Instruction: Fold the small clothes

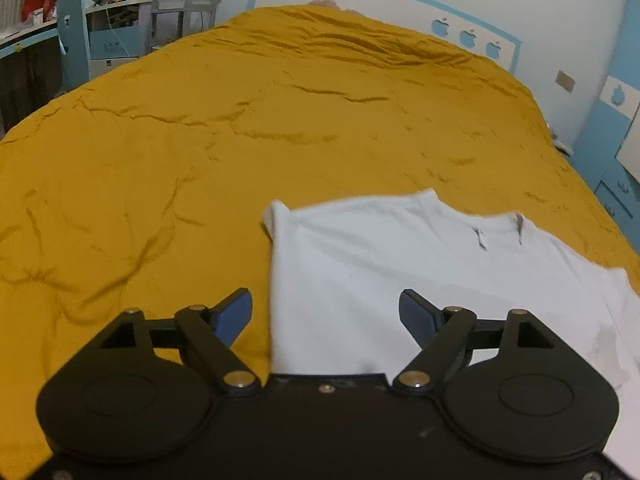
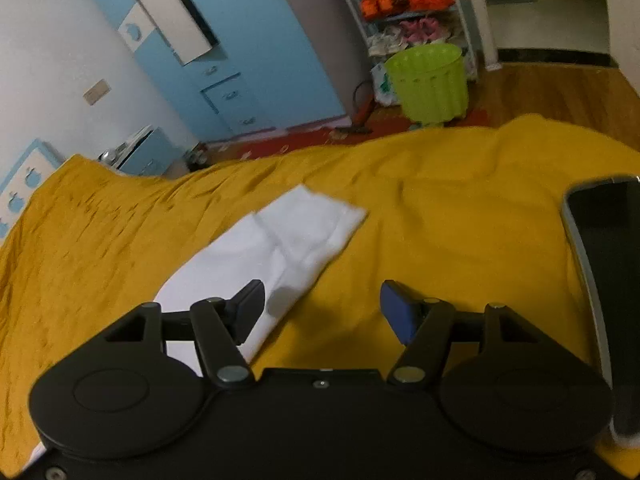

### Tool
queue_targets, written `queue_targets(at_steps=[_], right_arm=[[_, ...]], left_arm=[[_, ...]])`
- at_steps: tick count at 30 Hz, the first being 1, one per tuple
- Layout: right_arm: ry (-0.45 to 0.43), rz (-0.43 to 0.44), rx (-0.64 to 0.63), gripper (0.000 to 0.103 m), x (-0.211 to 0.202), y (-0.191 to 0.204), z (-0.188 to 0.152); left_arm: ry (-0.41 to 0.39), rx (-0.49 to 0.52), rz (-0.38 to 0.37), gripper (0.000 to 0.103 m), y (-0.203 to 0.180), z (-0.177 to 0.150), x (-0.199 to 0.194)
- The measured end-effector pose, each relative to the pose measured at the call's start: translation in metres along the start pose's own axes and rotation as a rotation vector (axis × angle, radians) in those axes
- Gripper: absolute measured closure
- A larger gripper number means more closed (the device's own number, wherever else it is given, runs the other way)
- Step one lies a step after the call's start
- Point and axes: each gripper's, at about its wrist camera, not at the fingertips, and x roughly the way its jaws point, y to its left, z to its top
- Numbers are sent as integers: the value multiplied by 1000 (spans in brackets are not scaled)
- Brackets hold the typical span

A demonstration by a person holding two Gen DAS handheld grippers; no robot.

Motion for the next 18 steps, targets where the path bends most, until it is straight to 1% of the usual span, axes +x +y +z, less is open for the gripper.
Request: queue_targets(at_steps=[3, 5, 6, 7, 8, 9, 10, 11, 14, 18], right_arm=[[0, -22, 14, 37, 14, 4, 3], [-12, -31, 18, 36, 22, 7, 5], [-15, -29, 19, 40, 26, 8, 9], [-21, -33, 18, 47, 28, 9, 9], [-26, -37, 16, 71, 28, 10, 9], [-26, -38, 13, 82, 27, 9, 11], [-33, -44, 13, 85, 23, 11, 11], [-42, -43, 15, 93, 21, 11, 12], [-78, -35, -11, 96, 7, 18, 16], [-108, 49, -40, 97, -20, 39, 24]], left_arm=[[15, 3, -10, 18, -13, -16, -11], [27, 8, -12, 16, -16, -15, -8], [31, 4, -15, 16, -18, -17, -9], [35, 1, -23, 15, -20, -18, -11], [40, -1, -31, 15, -20, -19, -11], [43, -5, -35, 15, -22, -20, -13], [45, -2, -39, 14, -23, -22, -15], [50, 6, -46, 13, -25, -22, -16], [52, 37, -52, 12, -29, -26, -25], [65, 44, -66, 12, -28, -30, -32]])
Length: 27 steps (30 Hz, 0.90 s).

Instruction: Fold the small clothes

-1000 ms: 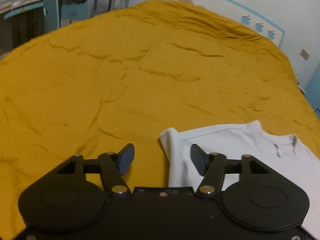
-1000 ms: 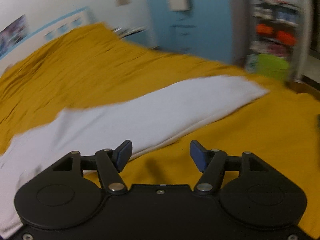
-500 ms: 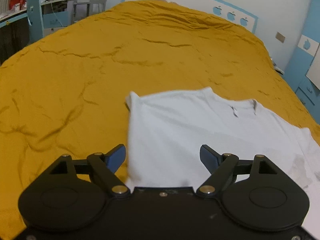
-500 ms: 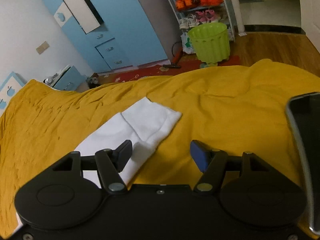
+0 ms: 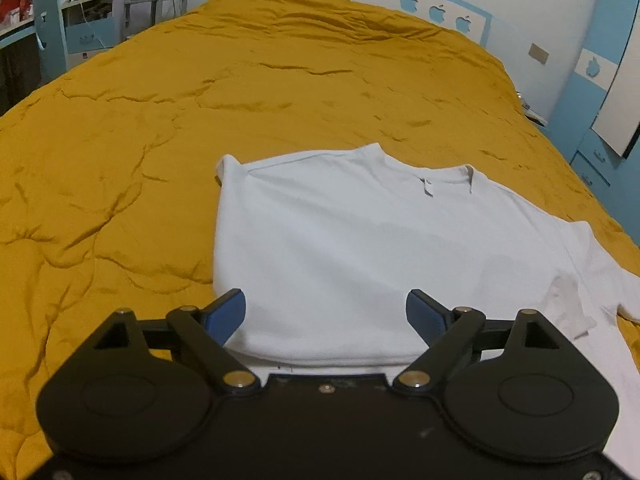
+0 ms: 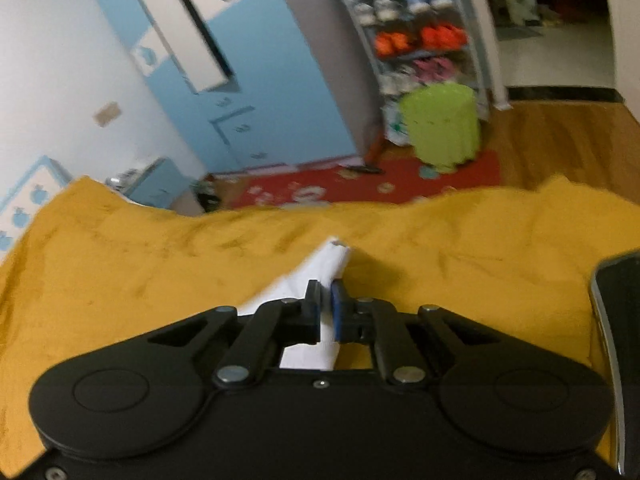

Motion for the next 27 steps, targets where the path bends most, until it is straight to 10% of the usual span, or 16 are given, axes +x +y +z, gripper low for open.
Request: queue_targets(at_steps=[9, 20, 22, 24, 27], right_arm=[[-22, 395, -139, 97, -110, 132, -21], [293, 940, -368, 97, -226, 312, -209], [377, 963, -423, 92, -231, 334, -254], [471, 963, -490, 55, -232, 348, -297], [539, 942, -498, 53, -228, 344, -320]], left_arm=[[19, -18, -42, 12, 10, -6, -11], [6, -74, -69, 12, 37, -11, -26], [5, -88, -57, 12, 44, -12, -29], [4, -108, -46, 12, 52, -12, -32], [2, -130, -44, 12, 58, -11, -35]])
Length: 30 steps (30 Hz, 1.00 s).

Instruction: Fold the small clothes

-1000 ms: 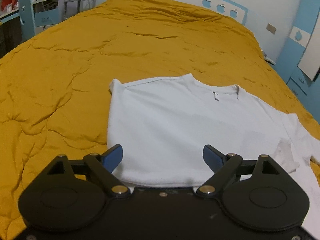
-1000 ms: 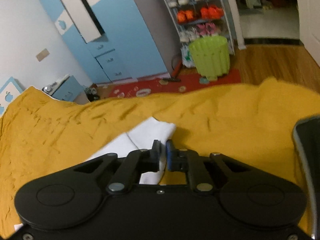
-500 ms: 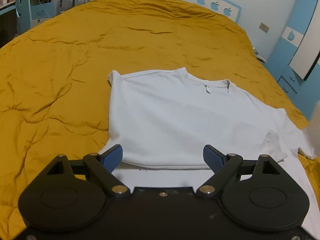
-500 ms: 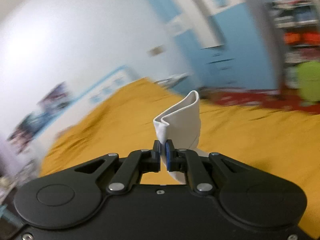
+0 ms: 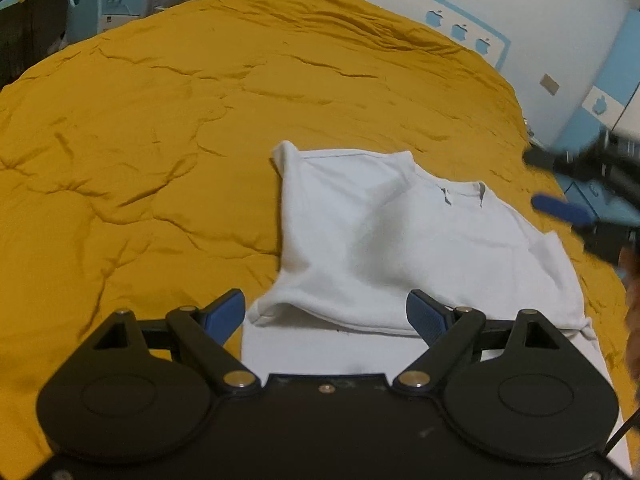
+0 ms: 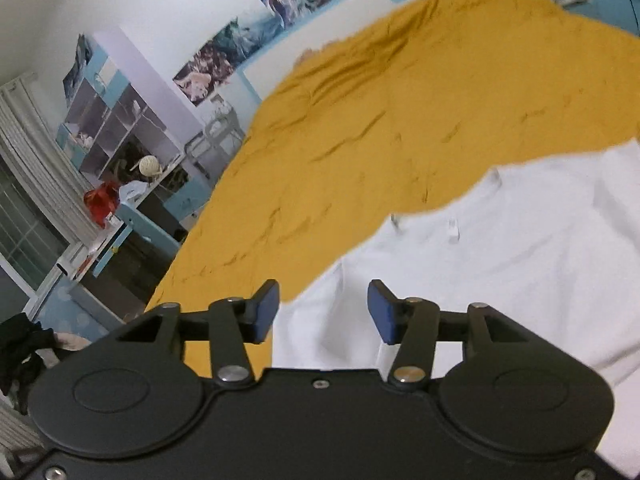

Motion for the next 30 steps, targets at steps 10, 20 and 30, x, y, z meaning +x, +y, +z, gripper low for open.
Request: queue_targets(at_steps=[10, 20, 30], right_arm=[[-46, -325, -1, 53, -66, -119, 31], [29, -538, -96, 53, -104, -198, 7], [43, -531, -128, 53, -89, -200, 4]], left_arm=[[-11, -107, -172, 14, -30, 22, 35], [103, -154, -68, 26, -39, 19, 107], [93, -145, -76, 93, -47, 26, 121]])
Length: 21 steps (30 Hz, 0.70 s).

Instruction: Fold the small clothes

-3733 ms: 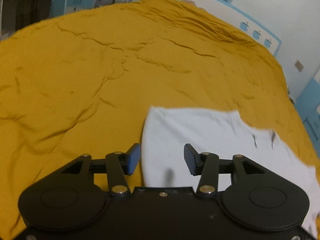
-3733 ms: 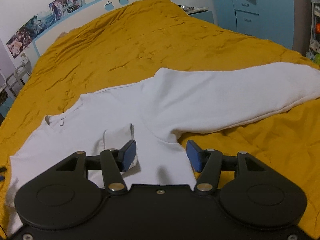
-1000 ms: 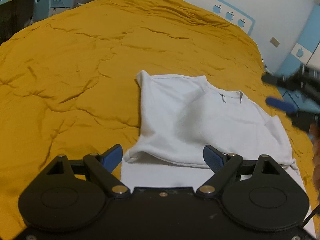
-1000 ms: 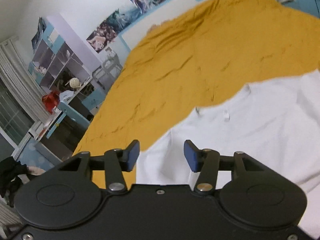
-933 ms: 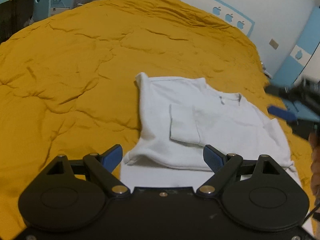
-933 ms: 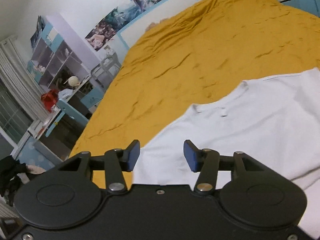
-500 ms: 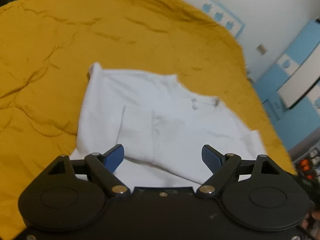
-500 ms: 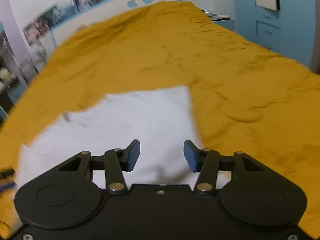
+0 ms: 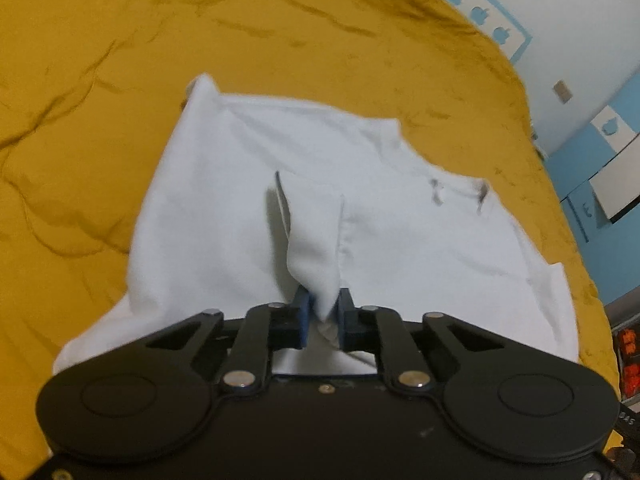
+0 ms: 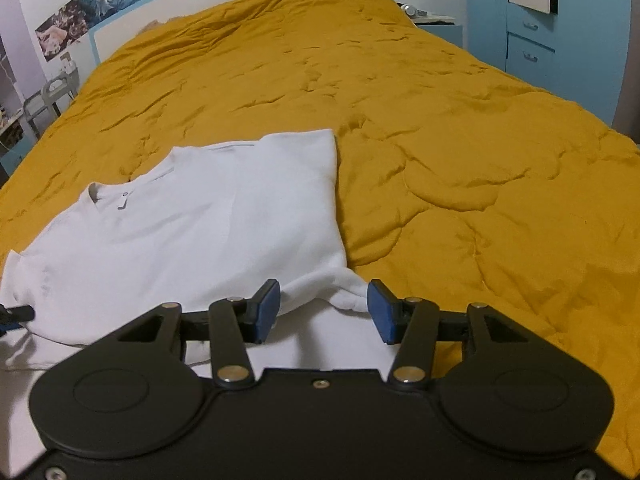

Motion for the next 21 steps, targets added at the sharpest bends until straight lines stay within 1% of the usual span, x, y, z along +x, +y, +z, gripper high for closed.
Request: queue_targets(at_steps=[3, 4, 5, 7, 8, 9, 10, 11, 13, 15, 17, 19, 20, 21], right_arm=[[4, 1, -2, 53, 1, 0, 0], [4, 1, -5, 53, 0, 0, 0], [3, 1, -8, 53, -1, 0, 0], [5, 2, -21, 53, -2, -1, -1], [5, -3, -25, 53, -2, -1, -1], [9, -9, -26, 53, -1, -1, -2], [17, -10, -23, 53, 0, -1, -3], [23, -12, -18, 53, 1, -1, -3], [27, -19, -14, 53, 0, -1, -4], [35, -27, -16, 53, -1, -2, -4], [39, -33, -21, 53, -4, -3, -3], [32, -30, -17, 53, -11, -6, -4], [25, -28, -14, 53, -15, -7, -4], [19, -27, -13, 53, -18, -8, -4]], left_arm=[[-99, 14, -34, 94, -5, -3, -31], [-123, 22, -38, 94, -5, -5, -41], [-136, 39, -27, 94, -4, -6, -52], [-122, 44, 9, 94, 3, -9, -56], [-98, 45, 22, 93, 11, -14, -51], [-51, 50, 33, 89, 17, -16, -42], [-17, 44, 63, 82, 24, -20, -31], [-2, 49, 84, 71, 28, -22, -24], [-10, 64, 81, 66, 32, -24, -21], [-19, 69, 74, 41, 29, -23, -29], [-38, 91, 87, 40, 25, -23, -45], [-71, 140, 101, 35, 19, -20, -61], [-89, 159, 110, 30, 18, -18, -70], [-106, 172, 109, 30, 17, -21, -78]])
